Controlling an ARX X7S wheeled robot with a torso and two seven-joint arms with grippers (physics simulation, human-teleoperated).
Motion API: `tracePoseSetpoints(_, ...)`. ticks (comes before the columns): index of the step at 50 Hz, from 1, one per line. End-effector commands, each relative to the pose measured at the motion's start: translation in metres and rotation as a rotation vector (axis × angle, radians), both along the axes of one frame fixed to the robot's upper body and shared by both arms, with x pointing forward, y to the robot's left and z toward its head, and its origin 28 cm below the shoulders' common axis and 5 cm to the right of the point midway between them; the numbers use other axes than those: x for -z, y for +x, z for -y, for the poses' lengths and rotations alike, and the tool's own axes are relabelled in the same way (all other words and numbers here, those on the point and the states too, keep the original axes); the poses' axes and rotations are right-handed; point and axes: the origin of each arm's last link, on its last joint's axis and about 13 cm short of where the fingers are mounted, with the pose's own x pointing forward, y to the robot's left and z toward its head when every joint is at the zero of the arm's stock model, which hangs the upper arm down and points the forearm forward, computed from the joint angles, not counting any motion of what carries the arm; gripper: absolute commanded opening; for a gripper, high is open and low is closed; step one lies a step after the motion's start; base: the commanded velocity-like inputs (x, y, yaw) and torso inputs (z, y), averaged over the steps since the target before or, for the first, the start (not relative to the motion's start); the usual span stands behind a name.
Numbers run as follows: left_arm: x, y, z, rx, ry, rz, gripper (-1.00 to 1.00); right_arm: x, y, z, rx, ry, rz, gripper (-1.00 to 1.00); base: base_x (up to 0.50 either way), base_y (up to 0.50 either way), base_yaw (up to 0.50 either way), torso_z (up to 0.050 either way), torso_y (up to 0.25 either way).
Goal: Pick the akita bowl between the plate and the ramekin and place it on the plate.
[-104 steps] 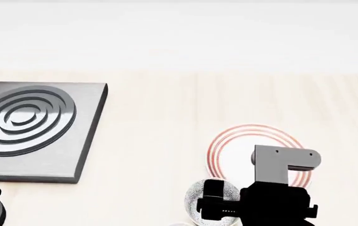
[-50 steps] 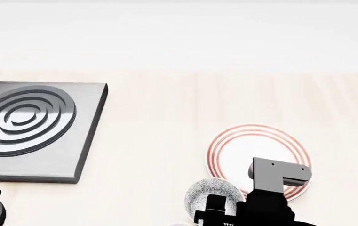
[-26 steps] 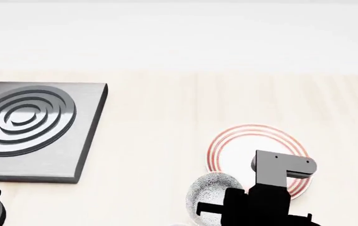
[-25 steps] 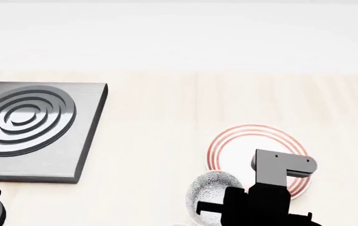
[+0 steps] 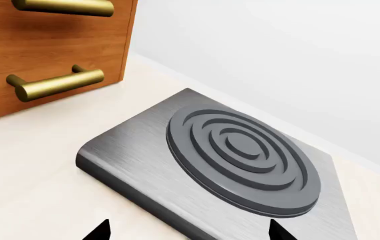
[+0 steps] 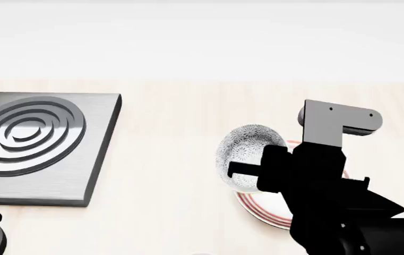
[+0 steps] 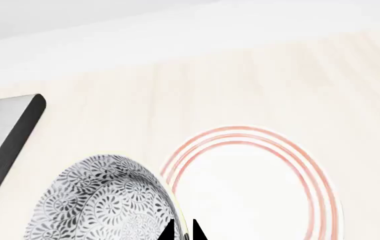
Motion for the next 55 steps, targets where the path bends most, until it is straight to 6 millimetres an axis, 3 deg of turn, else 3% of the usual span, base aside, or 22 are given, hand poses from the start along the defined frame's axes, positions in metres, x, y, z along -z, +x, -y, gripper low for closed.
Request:
tracePoseSetpoints(1, 0.000, 0.000, 0.000, 0.001, -0.001, 0.000, 1.00, -0.023, 0.019, 0.008, 0.050, 0.029, 0.038, -1.00, 0.00, 0.00, 0.00, 0.000, 0.000)
tracePoseSetpoints(16, 0.000, 0.001, 0.000, 0.001, -0.004, -0.002, 1.00, -0.028, 0.049, 0.018, 0.121, 0.051, 0.004, -1.00, 0.00, 0.00, 0.00, 0.000, 0.001)
tracePoseSetpoints(33, 0.000, 0.001, 0.000, 0.001, -0.007, -0.003, 1.00, -0.017, 0.078, 0.023, 0.183, 0.090, -0.042, -1.00, 0.00, 0.00, 0.00, 0.000, 0.001)
tracePoseSetpoints(55, 0.000, 0.000, 0.000, 0.003, -0.004, -0.001, 1.00, 0.005, 0.086, 0.019, 0.329, 0.169, -0.085, -1.00, 0.00, 0.00, 0.00, 0.000, 0.000)
